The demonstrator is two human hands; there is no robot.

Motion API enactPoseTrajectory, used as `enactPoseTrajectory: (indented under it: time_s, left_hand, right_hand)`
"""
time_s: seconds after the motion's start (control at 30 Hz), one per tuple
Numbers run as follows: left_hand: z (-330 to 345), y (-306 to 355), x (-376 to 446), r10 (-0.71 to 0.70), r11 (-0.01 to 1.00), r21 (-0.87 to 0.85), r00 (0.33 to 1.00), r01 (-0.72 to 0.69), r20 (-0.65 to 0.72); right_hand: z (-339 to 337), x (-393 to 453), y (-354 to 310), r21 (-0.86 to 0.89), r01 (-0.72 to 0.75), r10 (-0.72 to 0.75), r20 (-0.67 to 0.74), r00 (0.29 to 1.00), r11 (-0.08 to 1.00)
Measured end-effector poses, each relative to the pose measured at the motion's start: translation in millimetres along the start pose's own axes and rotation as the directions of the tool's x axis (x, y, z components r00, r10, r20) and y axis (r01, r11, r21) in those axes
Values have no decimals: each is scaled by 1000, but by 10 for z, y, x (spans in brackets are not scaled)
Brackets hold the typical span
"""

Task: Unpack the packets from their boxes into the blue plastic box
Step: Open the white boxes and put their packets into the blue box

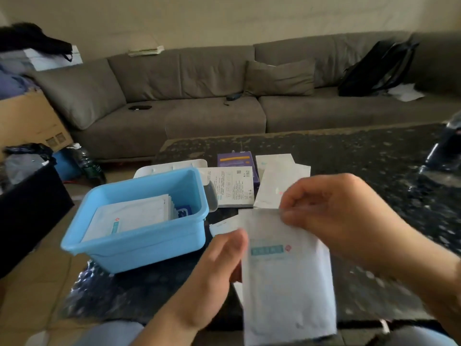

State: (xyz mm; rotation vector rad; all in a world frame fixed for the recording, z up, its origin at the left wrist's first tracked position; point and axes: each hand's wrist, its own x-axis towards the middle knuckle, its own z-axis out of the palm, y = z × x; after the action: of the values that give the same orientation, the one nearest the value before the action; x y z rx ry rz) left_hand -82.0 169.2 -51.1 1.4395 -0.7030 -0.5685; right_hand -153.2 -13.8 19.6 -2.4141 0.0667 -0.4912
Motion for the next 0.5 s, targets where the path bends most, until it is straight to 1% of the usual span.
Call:
enactPoseTrajectory:
  time_s: [0.03, 0.07, 0.1, 0.13, 0.17, 0.2, 0.23, 0.27, 0.3, 0.33, 0.37, 0.43, 0.5]
  left_hand:
    - [18, 90, 28, -26, 999, -21, 1000, 26, 11]
    - [39, 159, 59, -31, 997, -67, 999, 30, -15]
    - [43, 228, 84, -67, 987, -152, 995, 54, -80]
    - [28, 302, 107, -128, 960, -267, 980, 85, -149]
    - [2, 362, 122, -178, 921, -377, 964, 92, -199]
    - [-45, 399, 132, -205, 889, -452, 949, 78, -241]
    - [-106, 421, 144, -220, 867, -496, 933, 53, -285]
    - [-162, 444, 149, -228, 855, -518, 919, 30, -323]
    - [-214, 466, 148, -240, 854, -521, 900, 17, -363]
    - [-264, 477, 153, -244, 855, -519, 885, 3, -397]
    - [-300, 494, 155, -247, 855, -519, 874, -7, -419]
    - [-363, 512, 147, -265, 838, -546, 864, -13, -428]
    - [-414, 515, 140, -263, 820, -572, 868, -29, -421]
  right_hand:
    - [-37, 156, -36, 57, -35, 33, 47, 998, 998]
    - [-59, 293, -70, 88, -53, 48, 52, 997, 995]
    - [-61, 403, -102, 114, -62, 61, 14, 998, 992]
    - [-46, 469, -115, 138, -62, 71, -59, 996, 988]
    - [-20, 496, -124, 175, -72, 96, -136, 986, 982]
    - [17, 492, -117, 253, -104, 151, -174, 973, 962]
    - [65, 467, -111, 355, -166, 229, -143, 963, 920]
    - [126, 432, -113, 442, -253, 302, -43, 952, 860]
    - [189, 389, -127, 482, -349, 347, 98, 933, 804]
    - [257, 356, -134, 495, -424, 358, 227, 905, 758]
    - [317, 338, -134, 501, -478, 359, 319, 877, 721]
    - [420, 352, -123, 523, -535, 357, 406, 841, 664]
    - [478, 415, -142, 544, -565, 361, 441, 822, 621]
